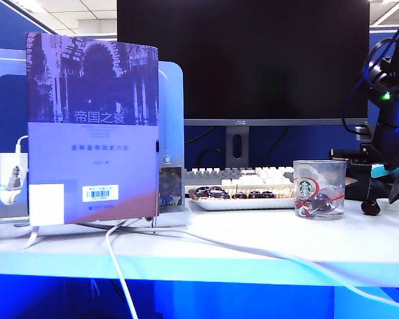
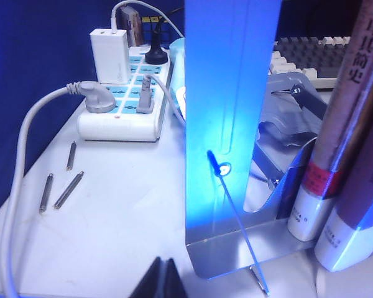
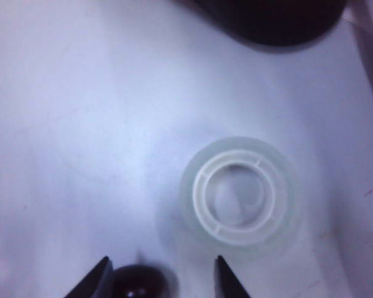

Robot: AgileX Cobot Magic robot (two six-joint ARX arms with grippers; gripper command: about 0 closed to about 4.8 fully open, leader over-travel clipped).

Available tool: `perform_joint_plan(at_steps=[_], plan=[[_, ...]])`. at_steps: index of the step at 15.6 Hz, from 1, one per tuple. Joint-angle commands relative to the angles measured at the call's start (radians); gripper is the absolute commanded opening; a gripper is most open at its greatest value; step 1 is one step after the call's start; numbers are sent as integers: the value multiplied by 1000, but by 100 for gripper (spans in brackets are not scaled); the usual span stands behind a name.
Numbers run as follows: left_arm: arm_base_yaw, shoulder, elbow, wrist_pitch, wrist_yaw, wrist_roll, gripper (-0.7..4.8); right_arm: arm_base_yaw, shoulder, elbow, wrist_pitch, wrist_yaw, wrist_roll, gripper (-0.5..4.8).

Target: Pick up the cherry on the right side of the glass and put it inside the glass.

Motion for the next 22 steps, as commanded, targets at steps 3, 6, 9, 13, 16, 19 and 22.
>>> perform_joint_plan(at_steps=[3,6,9,13,16,19,22], plan=[[1,-3,-1,-12,4,5,-5,-1,9,-10,21,-43,46,220],[1,-3,-1,-12,4,5,-5,-14,-29,-10,60,-106,46,220],[1,-3,-1,-12,4,5,-5,-34,-66,-10,88,-106,47,220],[1,-3,-1,-12,4,5,-5,-74,-77,-11,63,-91,47,200],[1,-3,-1,-12,4,5,-5,-77,-77,-11,44,-29,33,9],[1,-3,-1,-12,4,5,-5,-75,-75,-11,42,-14,2,-5],[1,-3,-1,-12,4,5,-5,-75,-57,-11,5,58,-53,-5]])
